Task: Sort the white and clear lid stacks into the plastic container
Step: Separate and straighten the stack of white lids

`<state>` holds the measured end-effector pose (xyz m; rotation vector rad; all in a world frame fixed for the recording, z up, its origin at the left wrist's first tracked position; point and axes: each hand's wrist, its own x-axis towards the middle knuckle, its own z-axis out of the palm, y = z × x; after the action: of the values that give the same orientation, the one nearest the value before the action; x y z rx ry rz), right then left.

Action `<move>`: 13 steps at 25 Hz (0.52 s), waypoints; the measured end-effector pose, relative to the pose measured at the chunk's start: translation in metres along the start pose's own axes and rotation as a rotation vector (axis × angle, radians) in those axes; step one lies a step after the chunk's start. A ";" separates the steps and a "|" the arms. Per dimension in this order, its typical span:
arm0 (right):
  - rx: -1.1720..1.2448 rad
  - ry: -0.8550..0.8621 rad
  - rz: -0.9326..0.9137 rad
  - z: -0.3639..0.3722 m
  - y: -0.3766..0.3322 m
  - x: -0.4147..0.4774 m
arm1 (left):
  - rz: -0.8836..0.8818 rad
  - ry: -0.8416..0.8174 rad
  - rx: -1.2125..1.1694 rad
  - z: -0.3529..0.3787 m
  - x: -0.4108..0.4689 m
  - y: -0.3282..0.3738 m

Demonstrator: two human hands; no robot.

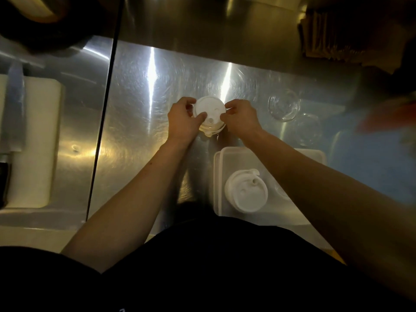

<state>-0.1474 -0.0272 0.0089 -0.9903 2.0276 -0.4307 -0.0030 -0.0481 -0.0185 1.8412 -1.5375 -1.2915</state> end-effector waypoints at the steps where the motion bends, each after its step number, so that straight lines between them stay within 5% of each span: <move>1: -0.008 0.002 -0.003 0.000 0.001 0.001 | 0.006 -0.007 -0.006 0.000 0.000 0.000; 13: 0.027 -0.032 0.011 0.002 0.006 0.010 | 0.004 -0.032 -0.001 0.003 -0.001 -0.009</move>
<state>-0.1519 -0.0308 -0.0011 -0.9632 1.9929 -0.4321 -0.0006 -0.0438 -0.0263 1.8244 -1.5555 -1.3265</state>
